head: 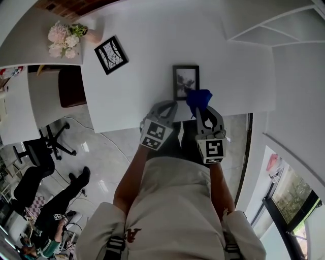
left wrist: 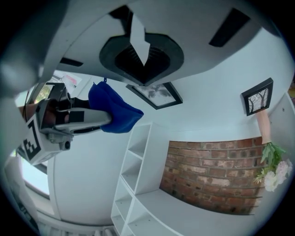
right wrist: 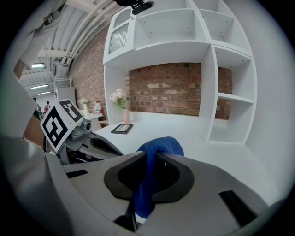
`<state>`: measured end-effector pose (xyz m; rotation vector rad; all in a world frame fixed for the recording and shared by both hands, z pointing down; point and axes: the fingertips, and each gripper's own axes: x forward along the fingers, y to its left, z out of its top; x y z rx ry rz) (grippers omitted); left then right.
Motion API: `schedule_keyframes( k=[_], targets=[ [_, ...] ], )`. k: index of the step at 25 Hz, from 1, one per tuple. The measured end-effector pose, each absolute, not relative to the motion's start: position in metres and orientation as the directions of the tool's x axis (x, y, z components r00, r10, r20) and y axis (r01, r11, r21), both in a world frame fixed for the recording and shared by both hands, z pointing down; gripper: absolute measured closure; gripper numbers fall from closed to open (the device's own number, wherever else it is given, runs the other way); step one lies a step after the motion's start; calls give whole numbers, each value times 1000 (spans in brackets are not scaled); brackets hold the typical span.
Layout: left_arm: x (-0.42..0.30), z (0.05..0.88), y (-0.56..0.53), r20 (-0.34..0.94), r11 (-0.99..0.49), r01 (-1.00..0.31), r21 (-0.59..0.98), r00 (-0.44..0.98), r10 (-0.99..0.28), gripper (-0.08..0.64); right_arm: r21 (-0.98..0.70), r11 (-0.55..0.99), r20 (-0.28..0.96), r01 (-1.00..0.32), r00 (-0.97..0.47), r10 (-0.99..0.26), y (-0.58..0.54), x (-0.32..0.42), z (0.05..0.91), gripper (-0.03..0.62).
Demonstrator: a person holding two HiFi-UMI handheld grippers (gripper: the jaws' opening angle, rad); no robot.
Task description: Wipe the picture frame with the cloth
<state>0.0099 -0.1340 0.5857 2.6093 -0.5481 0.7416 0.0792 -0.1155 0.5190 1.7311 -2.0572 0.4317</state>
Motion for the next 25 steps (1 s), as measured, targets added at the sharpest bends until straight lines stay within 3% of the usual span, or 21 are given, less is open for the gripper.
schedule_keyframes(
  k=[25],
  targets=[
    [21,630,-145,654,-831,-499,246,719,-238,558,2,325,544,-946,-272,-794,-156,50,556,558]
  ],
)
